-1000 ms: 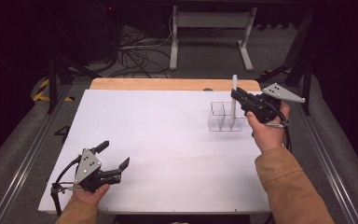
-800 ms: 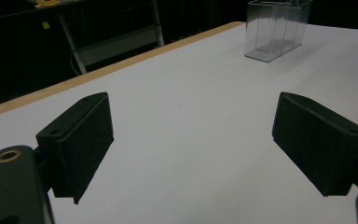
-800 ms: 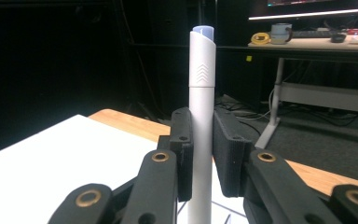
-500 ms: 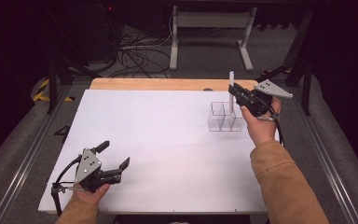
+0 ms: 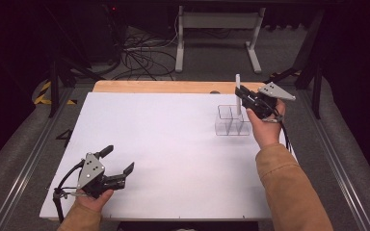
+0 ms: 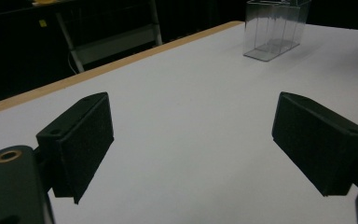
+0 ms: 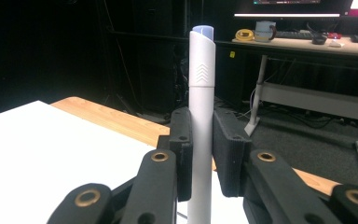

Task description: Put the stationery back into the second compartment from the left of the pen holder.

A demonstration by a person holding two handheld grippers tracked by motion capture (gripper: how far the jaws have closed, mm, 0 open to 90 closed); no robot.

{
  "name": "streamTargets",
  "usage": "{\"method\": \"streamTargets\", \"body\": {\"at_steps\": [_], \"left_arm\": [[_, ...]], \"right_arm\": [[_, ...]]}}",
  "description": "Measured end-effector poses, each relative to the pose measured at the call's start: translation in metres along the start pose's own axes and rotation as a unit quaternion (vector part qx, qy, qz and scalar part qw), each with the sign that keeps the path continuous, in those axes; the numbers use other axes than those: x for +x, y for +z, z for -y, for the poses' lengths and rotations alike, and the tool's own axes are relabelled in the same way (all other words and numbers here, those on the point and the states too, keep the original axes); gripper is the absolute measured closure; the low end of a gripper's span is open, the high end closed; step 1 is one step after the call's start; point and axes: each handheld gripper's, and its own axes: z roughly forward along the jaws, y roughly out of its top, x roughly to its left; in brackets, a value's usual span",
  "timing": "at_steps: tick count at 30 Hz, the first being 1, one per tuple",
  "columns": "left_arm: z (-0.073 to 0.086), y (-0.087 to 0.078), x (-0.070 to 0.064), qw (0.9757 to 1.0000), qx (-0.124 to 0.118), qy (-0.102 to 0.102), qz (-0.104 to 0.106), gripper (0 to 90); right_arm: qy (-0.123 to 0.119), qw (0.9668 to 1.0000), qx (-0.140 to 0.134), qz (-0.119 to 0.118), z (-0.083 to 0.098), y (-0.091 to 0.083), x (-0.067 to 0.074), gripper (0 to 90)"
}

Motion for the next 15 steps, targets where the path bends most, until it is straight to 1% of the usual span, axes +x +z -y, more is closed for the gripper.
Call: {"method": "streamTargets", "body": {"at_steps": [1,11,14,15], "left_arm": [[0.0001,0.0001,-0.0001,1.0,0.0,-0.003,0.001,13.4],[0.0001,-0.0004,0.0005,1.0,-0.002,-0.002,0.0,13.4],[0.0002,-0.0008,0.0005,1.0,-0.001,-0.003,-0.001,13.4],[0.0002,-0.0011,0.0005,1.0,-0.002,-0.003,-0.002,13.4]], "right_arm": [[0.0,1.0,0.001,0.002,0.0006,0.0007,-0.0007,78.8],[0.014,0.9998,0.009,0.007,0.0073,0.0048,-0.0042,78.8],[0.02,0.9996,0.017,0.005,0.0089,0.0049,-0.0042,78.7],[0.026,0.9994,0.023,0.004,0.0096,0.0047,-0.0038,78.7]]}}
